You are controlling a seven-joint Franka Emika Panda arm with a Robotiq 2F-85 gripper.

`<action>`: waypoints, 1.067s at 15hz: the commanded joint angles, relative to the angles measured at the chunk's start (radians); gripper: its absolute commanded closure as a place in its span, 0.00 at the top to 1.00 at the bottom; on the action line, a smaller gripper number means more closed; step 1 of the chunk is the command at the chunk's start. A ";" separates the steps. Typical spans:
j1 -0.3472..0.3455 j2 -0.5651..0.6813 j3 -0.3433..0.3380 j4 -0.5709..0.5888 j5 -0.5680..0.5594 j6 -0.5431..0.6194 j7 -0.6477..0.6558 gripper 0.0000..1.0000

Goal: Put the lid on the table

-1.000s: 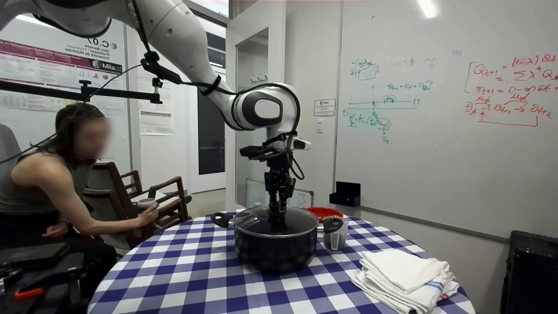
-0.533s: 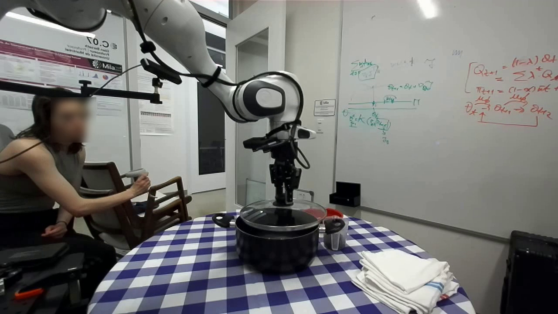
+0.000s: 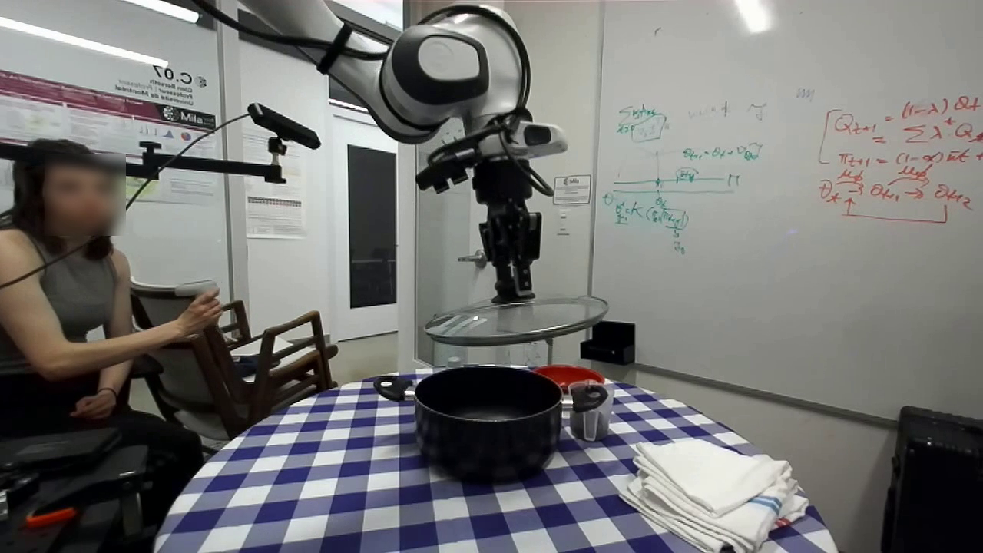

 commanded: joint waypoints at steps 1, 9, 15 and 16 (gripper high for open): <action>-0.063 -0.147 -0.031 -0.150 0.025 -0.034 -0.059 0.25; -0.173 -0.257 -0.125 -0.427 0.065 0.030 -0.118 0.25; -0.137 -0.268 -0.091 -0.602 0.108 0.105 -0.138 0.25; -0.128 -0.262 -0.081 -0.616 0.117 0.118 -0.134 0.25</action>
